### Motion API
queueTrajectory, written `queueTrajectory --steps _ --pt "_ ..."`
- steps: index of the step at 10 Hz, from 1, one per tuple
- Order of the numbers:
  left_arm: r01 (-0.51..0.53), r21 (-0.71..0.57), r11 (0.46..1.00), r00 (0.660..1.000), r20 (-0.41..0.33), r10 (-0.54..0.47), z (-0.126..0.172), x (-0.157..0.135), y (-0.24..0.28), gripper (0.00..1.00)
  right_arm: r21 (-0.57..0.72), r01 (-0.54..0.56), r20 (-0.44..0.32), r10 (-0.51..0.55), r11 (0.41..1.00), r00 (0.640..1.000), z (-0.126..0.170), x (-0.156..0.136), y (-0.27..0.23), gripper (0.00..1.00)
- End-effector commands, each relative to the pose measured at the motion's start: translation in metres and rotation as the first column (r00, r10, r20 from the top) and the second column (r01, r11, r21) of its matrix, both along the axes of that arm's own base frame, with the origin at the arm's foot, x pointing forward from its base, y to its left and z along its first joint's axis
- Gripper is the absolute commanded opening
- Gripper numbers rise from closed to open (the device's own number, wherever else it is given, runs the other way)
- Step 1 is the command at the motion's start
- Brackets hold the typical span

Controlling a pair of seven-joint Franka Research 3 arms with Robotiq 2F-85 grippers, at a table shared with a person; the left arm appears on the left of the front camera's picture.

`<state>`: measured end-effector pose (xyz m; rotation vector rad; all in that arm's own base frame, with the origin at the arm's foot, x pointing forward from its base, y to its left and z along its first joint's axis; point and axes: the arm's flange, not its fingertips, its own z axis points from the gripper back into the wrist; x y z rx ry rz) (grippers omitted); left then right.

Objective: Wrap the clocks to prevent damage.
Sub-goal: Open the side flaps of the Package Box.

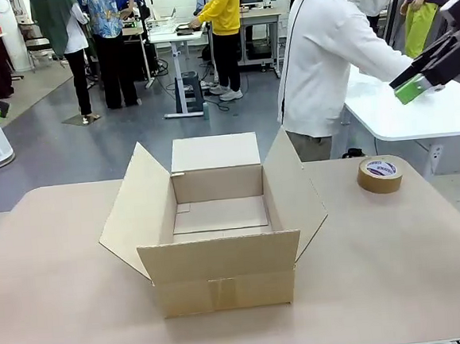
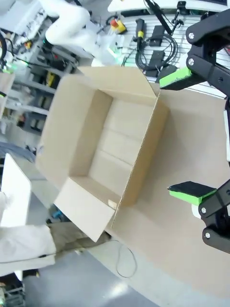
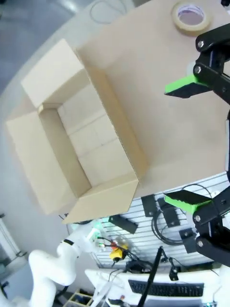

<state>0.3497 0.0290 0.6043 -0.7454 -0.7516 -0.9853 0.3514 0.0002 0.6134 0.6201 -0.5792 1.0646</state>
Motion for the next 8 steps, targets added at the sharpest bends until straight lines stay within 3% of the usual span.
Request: queueTrajectory --steps 1,4,6,8 --pt "0.019 -0.07 0.997 0.999 0.037 -0.017 -0.013 0.014 0.033 1.0 0.043 -0.059 0.04 0.057 0.997 0.998 -0.013 0.015 -0.014 1.0" --pt "-0.009 -0.137 0.991 0.998 0.058 0.017 -0.023 -0.002 0.072 1.0 0.131 -0.052 0.119 0.036 0.99 0.992 -0.025 0.013 -0.047 1.0" --pt "0.018 -0.033 0.999 0.995 0.094 -0.014 -0.014 0.0 0.082 1.0 0.151 -0.038 0.181 0.01 0.988 0.983 -0.023 0.003 -0.056 1.0" --pt "0.034 0.094 0.995 0.991 0.127 -0.045 -0.014 -0.008 0.066 1.0 0.062 0.023 0.159 -0.033 0.998 0.987 -0.026 0.002 -0.054 1.0"
